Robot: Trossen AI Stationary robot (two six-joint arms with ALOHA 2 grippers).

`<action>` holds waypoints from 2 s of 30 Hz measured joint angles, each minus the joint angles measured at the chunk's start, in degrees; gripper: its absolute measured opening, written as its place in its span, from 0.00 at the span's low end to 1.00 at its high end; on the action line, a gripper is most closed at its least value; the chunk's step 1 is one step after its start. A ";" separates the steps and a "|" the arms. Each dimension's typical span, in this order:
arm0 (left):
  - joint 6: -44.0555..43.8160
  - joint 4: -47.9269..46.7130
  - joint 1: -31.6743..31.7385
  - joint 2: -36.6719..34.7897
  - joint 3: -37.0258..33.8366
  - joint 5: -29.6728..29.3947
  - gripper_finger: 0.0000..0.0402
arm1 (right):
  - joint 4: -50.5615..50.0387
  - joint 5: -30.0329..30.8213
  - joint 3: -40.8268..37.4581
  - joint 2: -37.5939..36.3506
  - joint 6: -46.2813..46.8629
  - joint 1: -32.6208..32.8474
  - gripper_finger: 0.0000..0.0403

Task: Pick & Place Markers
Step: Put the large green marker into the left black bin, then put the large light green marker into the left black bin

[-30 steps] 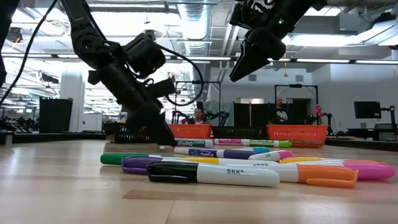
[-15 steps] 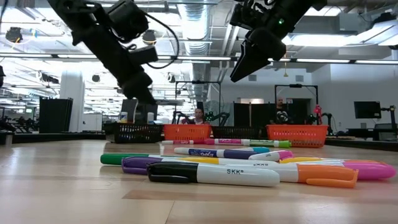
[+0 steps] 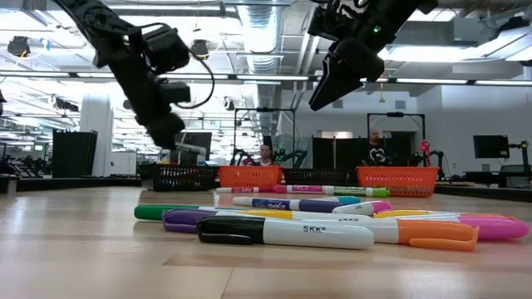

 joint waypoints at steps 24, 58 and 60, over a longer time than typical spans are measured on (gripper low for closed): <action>-9.39 3.89 -4.76 -0.31 -3.13 2.24 0.38 | -3.60 -1.34 -0.02 10.76 10.51 -8.76 0.57; -7.47 12.26 -15.02 -0.31 -3.13 6.89 0.37 | -8.60 -3.39 0.33 20.29 10.81 -20.42 0.54; -7.47 12.30 -15.02 -0.32 -3.13 6.89 0.37 | -8.64 -3.57 0.43 21.17 10.44 -20.57 0.54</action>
